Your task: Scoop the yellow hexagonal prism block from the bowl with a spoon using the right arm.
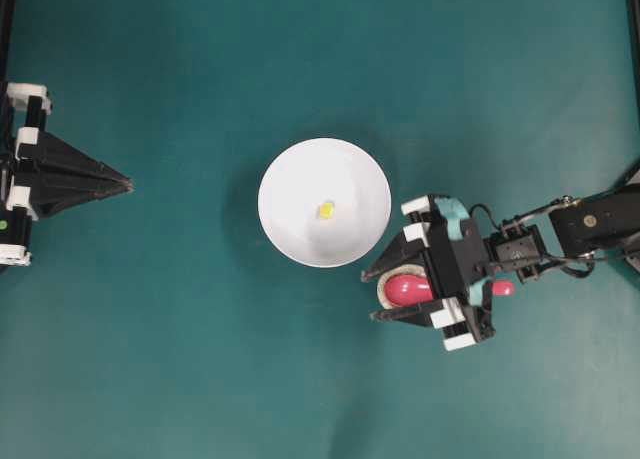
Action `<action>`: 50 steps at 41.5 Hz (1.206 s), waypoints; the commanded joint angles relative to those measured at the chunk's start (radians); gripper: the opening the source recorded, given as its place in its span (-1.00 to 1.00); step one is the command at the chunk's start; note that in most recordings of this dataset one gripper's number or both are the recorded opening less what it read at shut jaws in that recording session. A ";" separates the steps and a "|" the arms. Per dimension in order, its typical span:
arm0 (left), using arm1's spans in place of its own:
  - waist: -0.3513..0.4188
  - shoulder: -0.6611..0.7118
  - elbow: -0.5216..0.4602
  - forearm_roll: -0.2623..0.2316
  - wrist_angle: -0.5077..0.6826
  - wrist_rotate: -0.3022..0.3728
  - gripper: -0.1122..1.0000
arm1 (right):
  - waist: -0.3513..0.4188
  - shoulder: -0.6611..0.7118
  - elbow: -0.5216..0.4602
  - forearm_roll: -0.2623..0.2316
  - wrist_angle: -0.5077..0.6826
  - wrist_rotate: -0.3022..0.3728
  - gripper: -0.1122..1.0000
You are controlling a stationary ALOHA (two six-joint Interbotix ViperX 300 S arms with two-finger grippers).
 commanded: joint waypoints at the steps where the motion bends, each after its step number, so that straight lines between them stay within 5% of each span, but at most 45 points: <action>1: 0.000 0.008 -0.011 0.003 -0.006 -0.002 -0.79 | -0.003 -0.028 -0.009 0.038 -0.018 0.002 0.25; 13: 0.000 0.008 -0.011 0.003 -0.006 -0.006 -0.79 | -0.017 -0.029 -0.008 0.222 -0.015 0.000 0.24; 27: -0.002 0.008 -0.011 0.003 -0.008 -0.008 -0.79 | -0.018 -0.060 0.018 0.299 0.006 0.000 0.24; 50: 0.000 0.002 -0.014 0.003 -0.018 -0.009 -0.79 | -0.018 -0.385 0.288 0.359 -0.061 -0.002 0.23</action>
